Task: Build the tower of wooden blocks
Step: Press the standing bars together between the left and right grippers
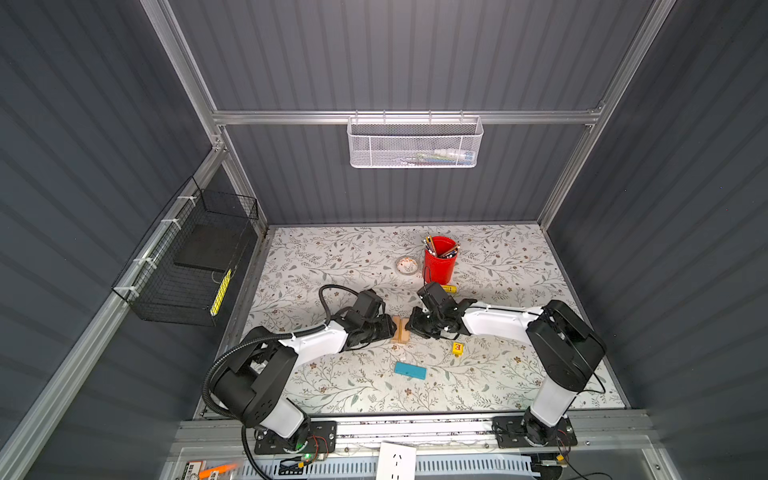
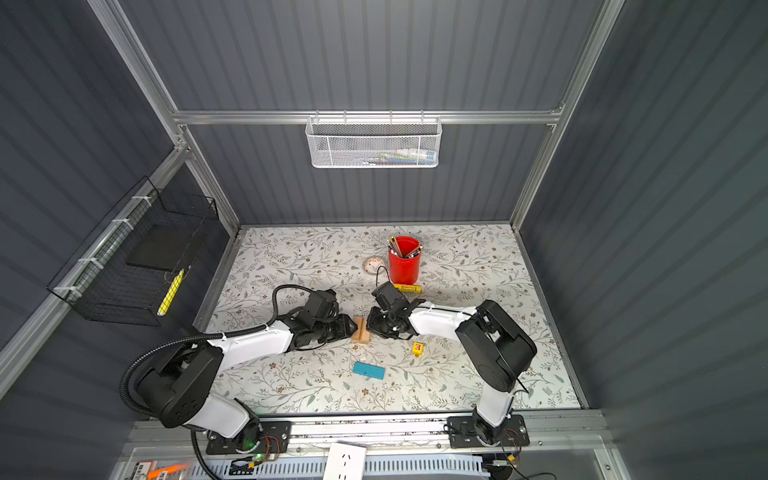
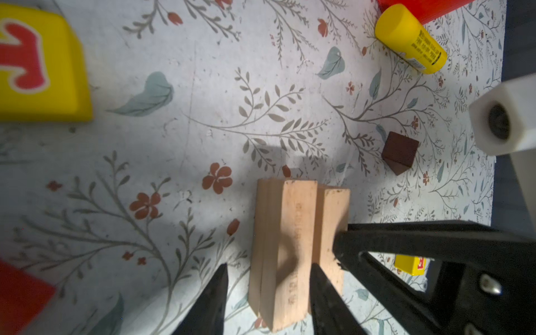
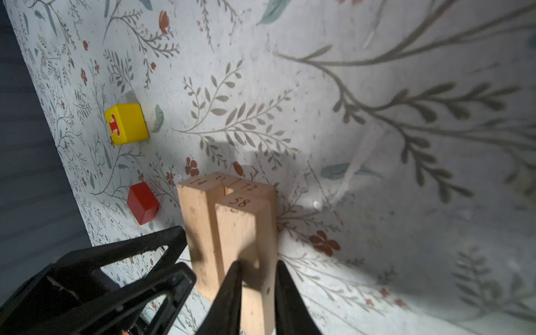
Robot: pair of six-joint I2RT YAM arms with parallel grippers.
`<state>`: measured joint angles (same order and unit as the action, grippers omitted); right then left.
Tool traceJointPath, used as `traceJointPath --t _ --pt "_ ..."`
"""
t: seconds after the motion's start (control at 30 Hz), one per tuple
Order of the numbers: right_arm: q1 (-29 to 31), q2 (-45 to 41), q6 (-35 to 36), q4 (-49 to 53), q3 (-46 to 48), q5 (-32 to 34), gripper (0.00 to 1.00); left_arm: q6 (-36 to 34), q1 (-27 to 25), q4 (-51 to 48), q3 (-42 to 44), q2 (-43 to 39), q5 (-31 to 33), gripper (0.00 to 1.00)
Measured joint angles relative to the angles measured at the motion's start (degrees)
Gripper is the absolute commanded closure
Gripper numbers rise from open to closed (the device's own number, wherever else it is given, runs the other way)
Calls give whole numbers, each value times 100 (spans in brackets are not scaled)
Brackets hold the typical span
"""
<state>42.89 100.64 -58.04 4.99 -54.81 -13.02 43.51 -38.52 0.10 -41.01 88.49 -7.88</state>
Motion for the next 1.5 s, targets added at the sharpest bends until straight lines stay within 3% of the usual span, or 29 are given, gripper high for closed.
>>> traceJointPath --t 0.63,1.23,1.5 --pt "0 31 -4 -72 -39 -96 80 -153 0 22 -42 116 -144 65" --pt "4 -9 -85 -13 -96 -68 75 -243 0 -44 -166 116 -221 63" --pt "138 -376 264 122 -31 -68 73 -323 0 -382 -256 -92 -46 63"
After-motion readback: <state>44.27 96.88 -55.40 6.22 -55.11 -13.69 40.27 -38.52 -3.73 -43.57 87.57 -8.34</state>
